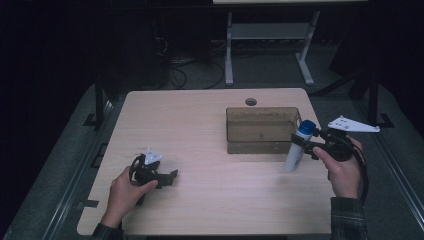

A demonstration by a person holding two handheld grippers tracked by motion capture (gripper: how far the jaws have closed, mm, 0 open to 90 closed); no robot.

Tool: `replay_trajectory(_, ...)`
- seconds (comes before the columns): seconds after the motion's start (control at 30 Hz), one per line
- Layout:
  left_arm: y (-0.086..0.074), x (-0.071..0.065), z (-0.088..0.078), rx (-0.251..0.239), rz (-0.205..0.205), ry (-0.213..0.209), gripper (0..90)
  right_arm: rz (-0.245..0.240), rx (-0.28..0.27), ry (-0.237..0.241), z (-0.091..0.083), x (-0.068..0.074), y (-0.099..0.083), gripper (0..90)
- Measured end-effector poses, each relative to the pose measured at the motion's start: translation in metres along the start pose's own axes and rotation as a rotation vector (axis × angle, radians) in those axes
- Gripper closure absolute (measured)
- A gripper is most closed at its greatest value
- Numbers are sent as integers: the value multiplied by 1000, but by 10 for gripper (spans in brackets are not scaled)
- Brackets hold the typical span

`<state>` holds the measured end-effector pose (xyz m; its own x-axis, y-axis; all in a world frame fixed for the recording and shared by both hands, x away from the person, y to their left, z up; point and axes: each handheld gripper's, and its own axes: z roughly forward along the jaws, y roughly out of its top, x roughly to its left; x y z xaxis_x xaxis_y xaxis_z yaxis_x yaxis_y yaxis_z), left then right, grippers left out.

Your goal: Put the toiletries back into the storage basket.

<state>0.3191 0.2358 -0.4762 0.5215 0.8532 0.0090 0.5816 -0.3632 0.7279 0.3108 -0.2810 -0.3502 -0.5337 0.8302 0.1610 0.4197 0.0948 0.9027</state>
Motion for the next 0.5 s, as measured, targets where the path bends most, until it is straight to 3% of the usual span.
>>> replay_trajectory(0.5, 0, 0, 0, 5, -1, -2, 128, -17, -45, 10, 17, 6, 26, 351)
